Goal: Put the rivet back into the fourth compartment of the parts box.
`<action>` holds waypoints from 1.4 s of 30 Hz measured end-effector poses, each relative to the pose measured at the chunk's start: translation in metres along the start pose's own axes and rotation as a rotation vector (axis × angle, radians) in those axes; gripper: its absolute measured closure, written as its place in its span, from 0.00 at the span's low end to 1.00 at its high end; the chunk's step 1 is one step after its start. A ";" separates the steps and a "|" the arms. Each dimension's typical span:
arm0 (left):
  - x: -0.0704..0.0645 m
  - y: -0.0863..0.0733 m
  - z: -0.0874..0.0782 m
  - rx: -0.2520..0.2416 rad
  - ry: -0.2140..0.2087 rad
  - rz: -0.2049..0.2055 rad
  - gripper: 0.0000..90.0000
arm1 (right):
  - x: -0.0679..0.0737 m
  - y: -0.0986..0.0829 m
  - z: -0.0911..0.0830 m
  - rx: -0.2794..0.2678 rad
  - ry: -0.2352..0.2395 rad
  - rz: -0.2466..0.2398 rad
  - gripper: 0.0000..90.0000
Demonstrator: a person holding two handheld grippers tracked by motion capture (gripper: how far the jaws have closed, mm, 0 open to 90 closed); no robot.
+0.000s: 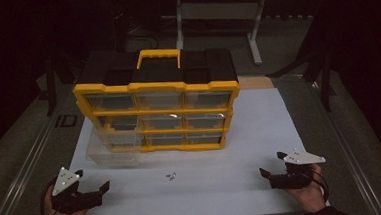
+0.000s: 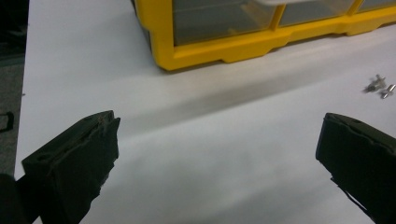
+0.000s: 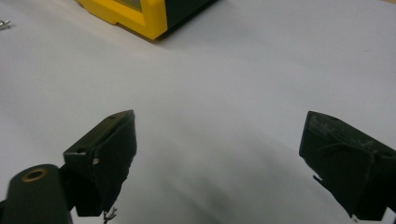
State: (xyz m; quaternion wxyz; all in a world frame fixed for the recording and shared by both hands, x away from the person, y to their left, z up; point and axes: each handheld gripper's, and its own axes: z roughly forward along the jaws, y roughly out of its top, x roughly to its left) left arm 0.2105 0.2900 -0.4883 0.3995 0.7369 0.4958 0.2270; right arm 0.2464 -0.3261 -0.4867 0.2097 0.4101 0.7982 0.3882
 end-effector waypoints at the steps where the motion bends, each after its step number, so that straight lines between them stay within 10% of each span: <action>1: -0.001 0.000 -0.001 -0.003 -0.002 0.006 0.00 | 0.000 0.000 0.000 0.000 0.002 0.001 0.12; 21: -0.011 0.004 -0.003 -0.069 -0.020 0.058 0.00 | 0.025 0.031 0.014 -0.040 0.115 -0.061 0.14; 42: -0.011 0.005 -0.004 -0.082 -0.027 0.067 0.00 | 0.151 0.157 0.089 -0.048 0.365 -0.405 0.15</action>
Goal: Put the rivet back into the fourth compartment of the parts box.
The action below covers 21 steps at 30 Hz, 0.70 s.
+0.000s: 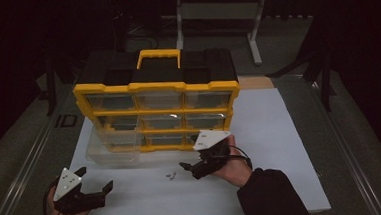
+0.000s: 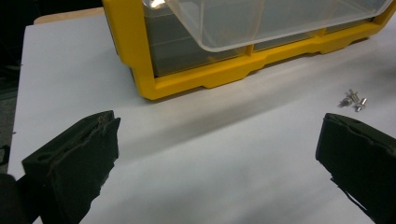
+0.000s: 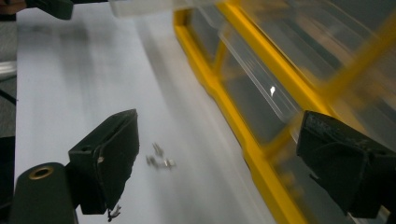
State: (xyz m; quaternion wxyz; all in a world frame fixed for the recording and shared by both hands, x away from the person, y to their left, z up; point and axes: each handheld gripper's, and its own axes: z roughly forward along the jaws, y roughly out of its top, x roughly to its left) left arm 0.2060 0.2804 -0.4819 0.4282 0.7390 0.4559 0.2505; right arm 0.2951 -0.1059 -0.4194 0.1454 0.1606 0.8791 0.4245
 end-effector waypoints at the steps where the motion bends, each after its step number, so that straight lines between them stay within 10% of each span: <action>1: 0.000 0.000 0.000 0.000 0.000 0.002 0.00 | 0.001 0.004 0.004 0.004 0.007 -0.010 0.15; 21: 0.000 -0.001 0.002 0.005 -0.011 0.010 0.00 | 0.012 0.042 0.060 0.250 0.072 -0.163 0.18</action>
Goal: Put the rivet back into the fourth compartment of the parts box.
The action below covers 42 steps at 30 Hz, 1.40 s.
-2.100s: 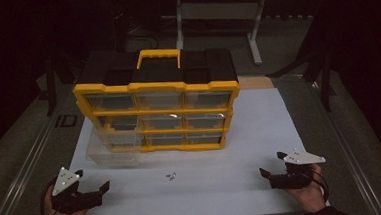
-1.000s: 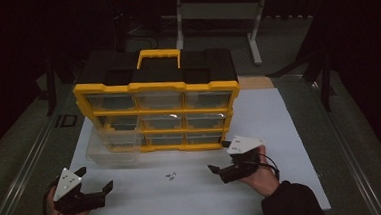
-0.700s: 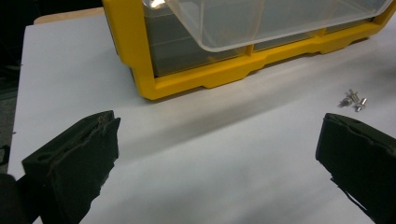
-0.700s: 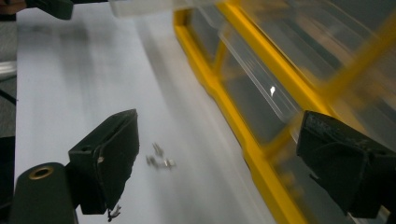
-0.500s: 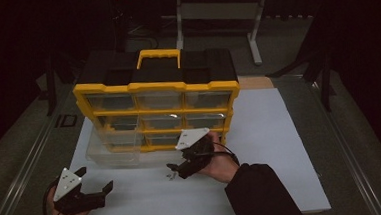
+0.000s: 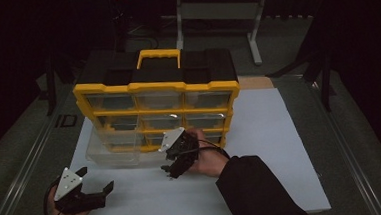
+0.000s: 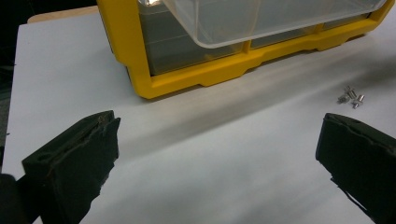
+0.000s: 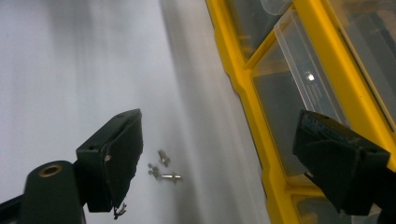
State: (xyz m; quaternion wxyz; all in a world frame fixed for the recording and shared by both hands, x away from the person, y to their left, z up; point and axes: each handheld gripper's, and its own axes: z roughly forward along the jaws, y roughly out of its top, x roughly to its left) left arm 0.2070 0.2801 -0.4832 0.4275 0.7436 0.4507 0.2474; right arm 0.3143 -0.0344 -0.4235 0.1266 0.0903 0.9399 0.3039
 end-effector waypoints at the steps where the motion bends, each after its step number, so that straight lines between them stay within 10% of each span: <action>1: 0.000 0.000 0.000 0.001 -0.001 0.001 0.00 | -0.001 0.001 0.000 0.002 0.005 -0.003 0.18; 21: 0.000 0.000 0.002 0.009 -0.004 0.006 0.00 | -0.003 -0.013 0.042 0.073 0.112 0.037 0.31; 25: 0.000 0.000 0.002 0.013 -0.004 0.008 0.00 | 0.003 -0.018 0.052 0.144 0.150 0.086 0.41; 42: 0.000 0.000 0.002 0.013 -0.004 0.011 0.00 | 0.006 -0.022 0.072 0.238 0.210 0.015 0.87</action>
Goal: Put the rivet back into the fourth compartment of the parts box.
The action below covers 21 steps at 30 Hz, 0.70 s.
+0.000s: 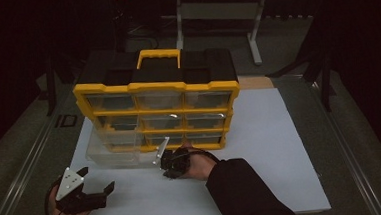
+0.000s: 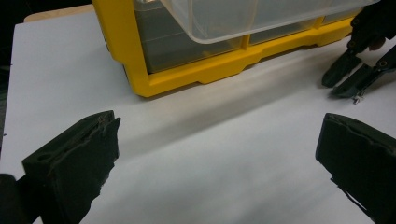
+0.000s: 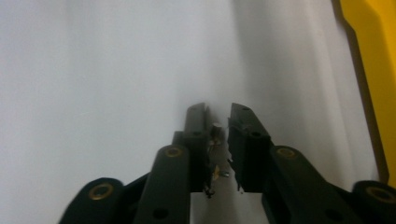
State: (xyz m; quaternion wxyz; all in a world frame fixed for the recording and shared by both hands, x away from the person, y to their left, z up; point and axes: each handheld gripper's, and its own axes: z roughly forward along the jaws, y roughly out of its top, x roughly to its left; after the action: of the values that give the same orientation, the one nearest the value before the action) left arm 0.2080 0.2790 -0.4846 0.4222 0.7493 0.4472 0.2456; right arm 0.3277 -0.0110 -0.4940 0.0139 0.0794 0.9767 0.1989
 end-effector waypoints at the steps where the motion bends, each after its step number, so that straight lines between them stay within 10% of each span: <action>1: 0.000 0.000 0.000 0.000 0.000 0.001 0.00 | 0.000 0.000 0.000 0.002 -0.001 -0.006 0.90; 21: 0.000 0.000 0.000 0.004 -0.002 0.001 0.00 | 0.005 0.009 -0.032 -0.093 0.005 0.005 0.93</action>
State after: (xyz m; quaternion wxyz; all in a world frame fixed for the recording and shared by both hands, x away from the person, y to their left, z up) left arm 0.2081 0.2784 -0.4848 0.4211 0.7506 0.4469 0.2440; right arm 0.3227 -0.0139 -0.4612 0.0146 0.0807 0.9662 0.2442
